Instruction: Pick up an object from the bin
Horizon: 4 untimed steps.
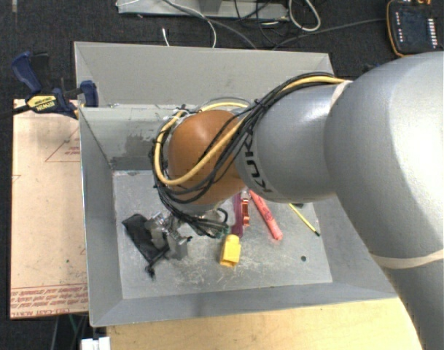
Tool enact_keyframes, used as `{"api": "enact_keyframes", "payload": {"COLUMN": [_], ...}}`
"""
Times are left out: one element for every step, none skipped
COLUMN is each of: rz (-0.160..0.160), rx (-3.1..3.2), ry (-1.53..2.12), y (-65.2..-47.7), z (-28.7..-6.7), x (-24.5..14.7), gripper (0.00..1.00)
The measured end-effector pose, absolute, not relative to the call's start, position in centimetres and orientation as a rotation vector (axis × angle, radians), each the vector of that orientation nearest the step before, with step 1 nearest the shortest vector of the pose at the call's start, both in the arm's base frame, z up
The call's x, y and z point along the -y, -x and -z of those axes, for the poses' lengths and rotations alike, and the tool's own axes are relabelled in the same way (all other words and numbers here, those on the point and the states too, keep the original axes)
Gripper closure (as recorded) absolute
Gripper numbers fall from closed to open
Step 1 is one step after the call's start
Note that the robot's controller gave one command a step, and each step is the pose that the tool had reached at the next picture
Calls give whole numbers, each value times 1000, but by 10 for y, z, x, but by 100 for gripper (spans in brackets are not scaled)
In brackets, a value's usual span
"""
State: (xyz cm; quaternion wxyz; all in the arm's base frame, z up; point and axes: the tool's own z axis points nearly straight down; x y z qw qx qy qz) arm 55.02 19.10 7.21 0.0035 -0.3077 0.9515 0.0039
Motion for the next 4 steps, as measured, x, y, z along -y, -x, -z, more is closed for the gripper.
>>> {"api": "enact_keyframes", "payload": {"rz": [-13, -12, -13, -14], "rx": [-2984, -2991, -2993, -2986], "ry": [962, 963, 962, 957], "y": [-550, -548, -548, -550], "z": [-72, -93, -127, -158], "x": [-191, -190, -190, -191], "gripper": [100, 100, 100, 100]}}
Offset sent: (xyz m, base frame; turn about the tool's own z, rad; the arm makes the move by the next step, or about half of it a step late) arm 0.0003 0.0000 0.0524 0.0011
